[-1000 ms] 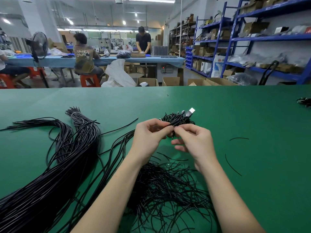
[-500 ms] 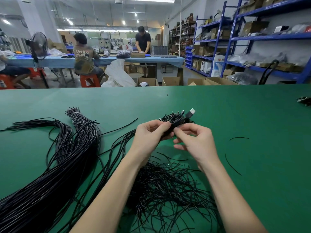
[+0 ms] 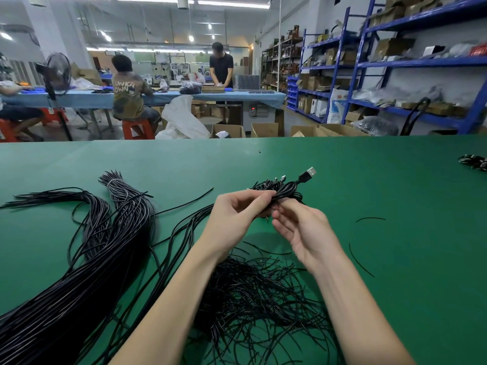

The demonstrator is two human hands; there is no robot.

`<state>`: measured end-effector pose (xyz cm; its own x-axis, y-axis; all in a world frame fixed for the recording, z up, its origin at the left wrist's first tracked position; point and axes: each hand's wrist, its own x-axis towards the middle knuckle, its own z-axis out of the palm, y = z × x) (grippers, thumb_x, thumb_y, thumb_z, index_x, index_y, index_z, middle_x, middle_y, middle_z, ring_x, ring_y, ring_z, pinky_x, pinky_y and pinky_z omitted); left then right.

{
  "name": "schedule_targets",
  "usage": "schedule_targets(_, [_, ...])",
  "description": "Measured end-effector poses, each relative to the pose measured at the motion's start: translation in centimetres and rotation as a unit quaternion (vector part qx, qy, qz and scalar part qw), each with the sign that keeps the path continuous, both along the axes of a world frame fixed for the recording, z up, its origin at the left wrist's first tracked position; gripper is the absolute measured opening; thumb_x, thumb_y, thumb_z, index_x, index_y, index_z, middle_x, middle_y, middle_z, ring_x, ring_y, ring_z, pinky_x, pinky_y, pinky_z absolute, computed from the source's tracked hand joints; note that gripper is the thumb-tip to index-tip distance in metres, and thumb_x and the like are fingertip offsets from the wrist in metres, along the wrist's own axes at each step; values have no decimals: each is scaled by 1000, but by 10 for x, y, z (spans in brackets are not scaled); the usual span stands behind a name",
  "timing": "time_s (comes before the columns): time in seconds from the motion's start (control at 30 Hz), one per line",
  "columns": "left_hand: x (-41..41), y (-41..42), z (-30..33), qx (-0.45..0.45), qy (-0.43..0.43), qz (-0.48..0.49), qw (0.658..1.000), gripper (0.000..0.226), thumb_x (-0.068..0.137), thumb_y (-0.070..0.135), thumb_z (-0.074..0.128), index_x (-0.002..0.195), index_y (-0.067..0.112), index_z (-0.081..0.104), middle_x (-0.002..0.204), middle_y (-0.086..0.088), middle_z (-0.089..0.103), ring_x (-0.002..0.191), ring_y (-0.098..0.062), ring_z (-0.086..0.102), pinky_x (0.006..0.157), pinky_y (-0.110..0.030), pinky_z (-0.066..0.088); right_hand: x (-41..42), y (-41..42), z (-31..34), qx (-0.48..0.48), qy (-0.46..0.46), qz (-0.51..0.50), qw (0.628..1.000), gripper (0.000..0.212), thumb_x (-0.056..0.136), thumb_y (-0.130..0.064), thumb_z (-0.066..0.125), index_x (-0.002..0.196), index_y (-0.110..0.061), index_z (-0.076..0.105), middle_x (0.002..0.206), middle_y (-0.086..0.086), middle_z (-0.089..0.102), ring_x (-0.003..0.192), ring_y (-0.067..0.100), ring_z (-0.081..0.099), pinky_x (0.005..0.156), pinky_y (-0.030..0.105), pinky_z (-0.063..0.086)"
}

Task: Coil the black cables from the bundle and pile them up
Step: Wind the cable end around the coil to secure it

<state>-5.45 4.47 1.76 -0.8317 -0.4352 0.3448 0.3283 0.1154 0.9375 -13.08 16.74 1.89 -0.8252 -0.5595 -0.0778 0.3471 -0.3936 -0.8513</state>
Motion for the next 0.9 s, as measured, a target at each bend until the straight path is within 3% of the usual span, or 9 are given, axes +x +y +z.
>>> schedule_targets(0.23, [0,-1,-3,-128,11,44,991,18,93,11,70,106,18,79,99,8,78,98,-12,73,90,-24,56,3,-5,1,-38,-60,-19,997,11,94,-5,66,83,-2,69,64,2,69,55,7,66,50,18,55])
schedule_targets(0.53, [-10,8,-10,-52,76,112,989,14,90,5,72,96,14,80,87,3,79,85,-12,75,76,-17,54,12,-12,5,-39,-68,-30,997,15,94,-4,63,80,-6,67,65,1,68,58,9,68,52,19,54])
schedule_targets(0.67, [-10,11,-10,-32,90,115,989,15,88,5,74,94,18,80,87,4,79,86,-12,75,76,-16,54,13,-10,8,-16,-68,-22,997,17,96,-8,59,80,-11,65,65,-3,68,54,5,64,43,15,43])
schedule_targets(0.77, [-11,9,-10,-11,93,130,987,14,88,7,74,92,19,80,87,1,79,87,-17,76,80,-24,58,13,-7,9,-41,-108,19,993,15,97,-8,56,84,-10,63,68,-3,66,52,6,58,39,15,37])
schedule_targets(0.9, [-10,6,-9,-24,89,111,990,17,88,8,75,91,24,80,88,2,79,87,-17,75,81,-24,57,8,1,8,-77,-156,65,983,15,96,-4,55,85,-3,64,72,3,64,54,7,56,42,13,42])
